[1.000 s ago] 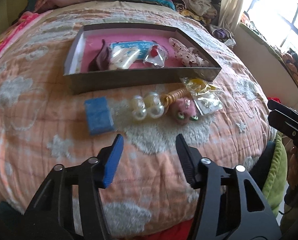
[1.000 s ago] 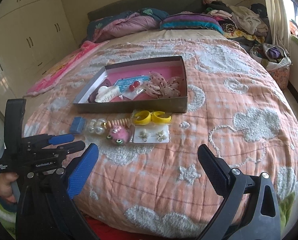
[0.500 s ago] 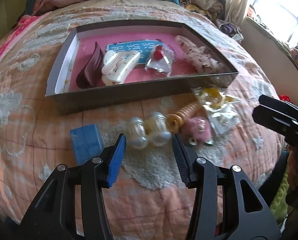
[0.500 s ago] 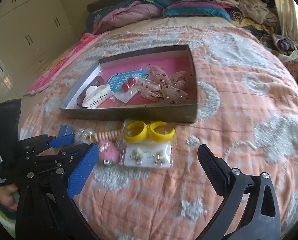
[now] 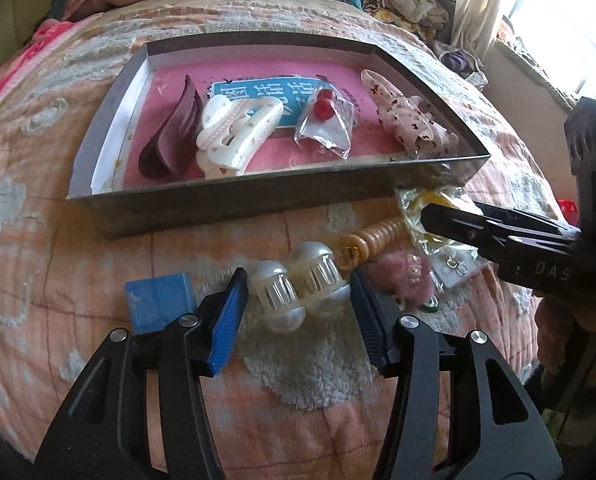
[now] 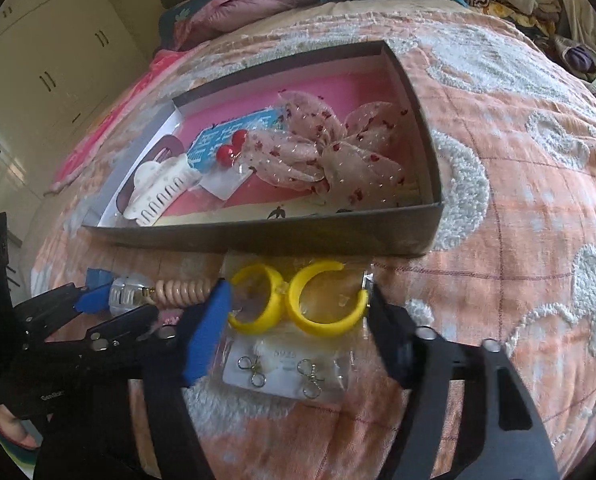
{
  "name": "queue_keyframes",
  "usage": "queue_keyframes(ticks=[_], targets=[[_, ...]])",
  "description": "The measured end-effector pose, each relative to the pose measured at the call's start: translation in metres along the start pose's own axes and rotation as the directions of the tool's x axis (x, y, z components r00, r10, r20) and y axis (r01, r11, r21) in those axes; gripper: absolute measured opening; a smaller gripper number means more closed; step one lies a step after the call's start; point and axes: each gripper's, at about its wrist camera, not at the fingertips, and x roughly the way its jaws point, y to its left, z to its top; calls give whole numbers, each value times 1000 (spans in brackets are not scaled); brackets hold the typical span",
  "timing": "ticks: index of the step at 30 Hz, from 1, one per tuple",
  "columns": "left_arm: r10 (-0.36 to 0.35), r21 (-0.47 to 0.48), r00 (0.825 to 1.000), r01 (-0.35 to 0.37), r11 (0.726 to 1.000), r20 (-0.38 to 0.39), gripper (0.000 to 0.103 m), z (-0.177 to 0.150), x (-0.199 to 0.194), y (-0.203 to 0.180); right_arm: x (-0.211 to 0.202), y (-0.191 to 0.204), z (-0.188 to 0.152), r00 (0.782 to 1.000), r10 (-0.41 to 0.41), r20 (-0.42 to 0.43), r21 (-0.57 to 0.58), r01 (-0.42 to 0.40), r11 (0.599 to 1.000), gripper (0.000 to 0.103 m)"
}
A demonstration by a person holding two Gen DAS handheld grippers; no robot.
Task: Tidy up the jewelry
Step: 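Grasp the clear pearl hair ties with the left tool while the right tool grasps the yellow hoop earrings bag, then carry the pearl hair ties with the left tool over the box while the right tool carries the earrings there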
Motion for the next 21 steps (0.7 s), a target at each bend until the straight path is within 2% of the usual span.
queue_keyframes(ticks=[3, 5, 11, 21], targets=[[5, 14, 1000, -5, 1000, 2, 43, 1, 2, -3, -9, -8, 0, 1000, 22, 21, 29, -23, 999, 42], [6, 19, 1000, -6, 1000, 3, 39, 0, 3, -4, -18, -13, -1, 999, 19, 34, 34, -20, 999, 41], [-12, 15, 1000, 12, 1000, 8, 39, -2, -3, -6, -46, -19, -13, 996, -8, 93, 48, 3, 999, 39], [-42, 29, 996, 40, 999, 75, 39, -3, -45, -18, -106, -29, -33, 981, -49, 186, 84, 34, 996, 39]])
